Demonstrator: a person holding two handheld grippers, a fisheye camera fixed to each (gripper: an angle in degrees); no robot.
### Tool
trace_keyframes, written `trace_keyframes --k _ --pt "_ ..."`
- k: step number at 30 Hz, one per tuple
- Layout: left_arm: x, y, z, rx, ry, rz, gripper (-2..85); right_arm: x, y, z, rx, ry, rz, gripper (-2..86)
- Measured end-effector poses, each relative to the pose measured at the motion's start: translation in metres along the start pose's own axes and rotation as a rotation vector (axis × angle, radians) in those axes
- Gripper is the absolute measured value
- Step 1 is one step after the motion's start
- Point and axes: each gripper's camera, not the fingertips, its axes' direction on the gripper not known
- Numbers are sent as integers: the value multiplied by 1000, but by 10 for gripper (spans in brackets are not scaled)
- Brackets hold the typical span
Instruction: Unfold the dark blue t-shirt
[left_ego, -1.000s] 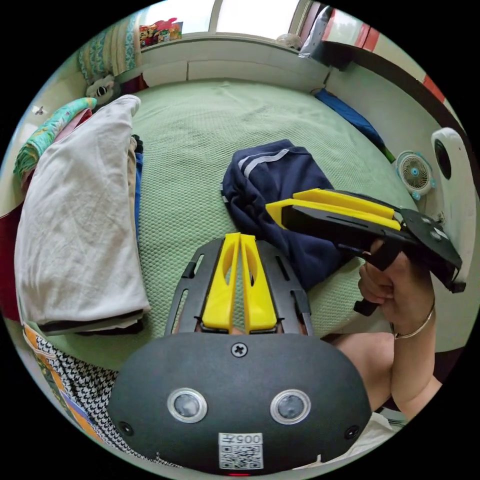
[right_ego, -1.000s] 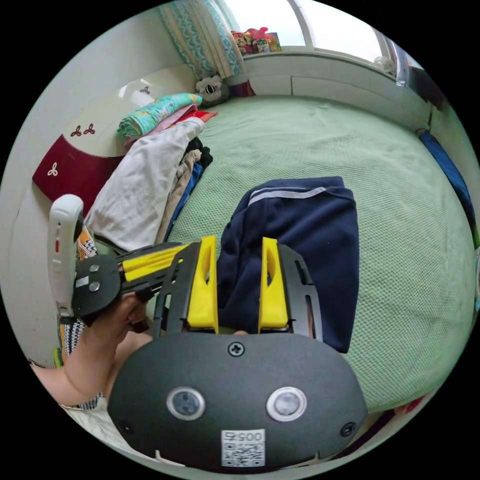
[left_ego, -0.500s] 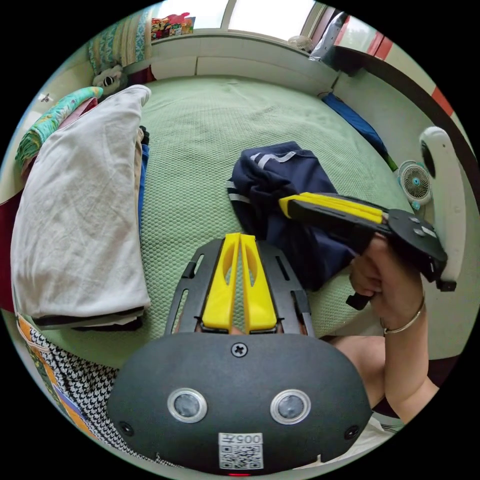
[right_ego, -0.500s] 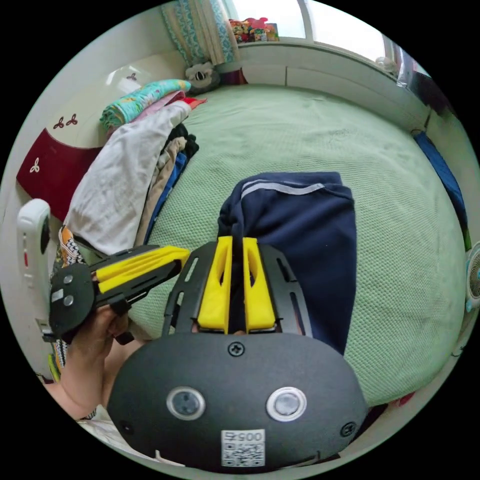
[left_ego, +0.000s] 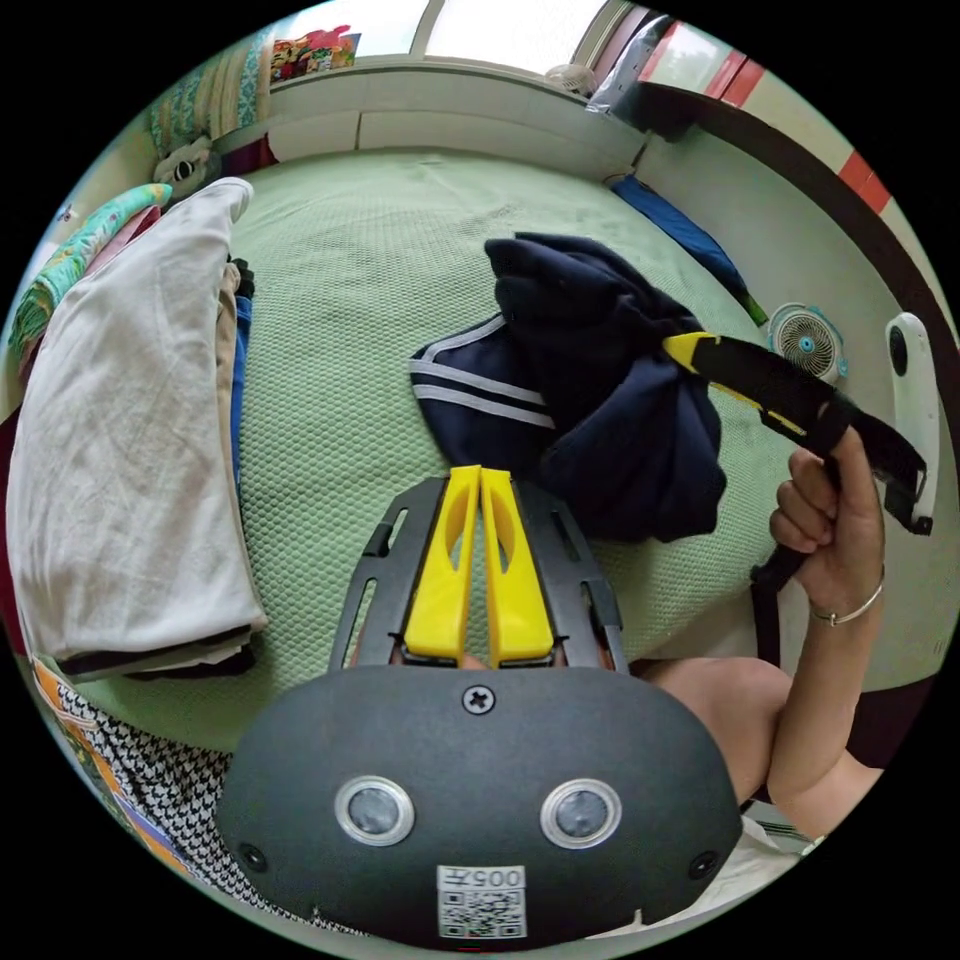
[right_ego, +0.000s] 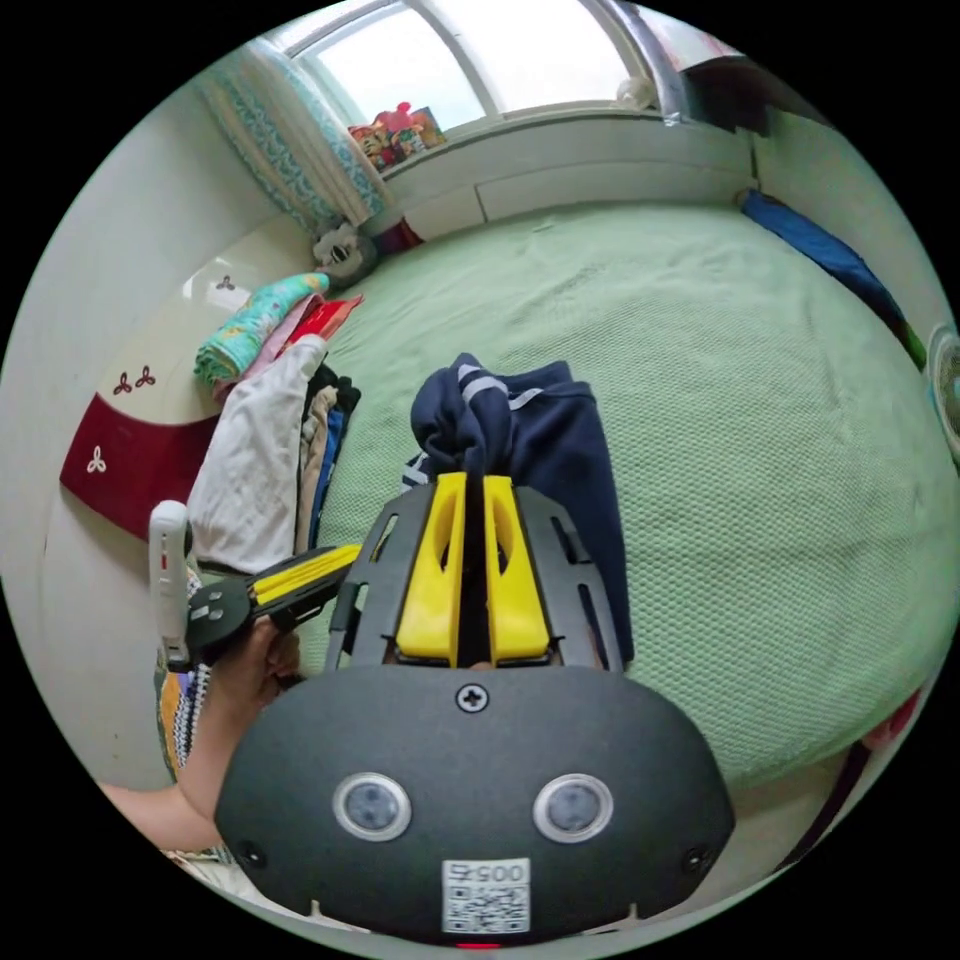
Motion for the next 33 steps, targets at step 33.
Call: trace_keyframes --k 33 --pt "54 5 -11 136 56 92 2 2 12 7 -162 -204 -94 -9"
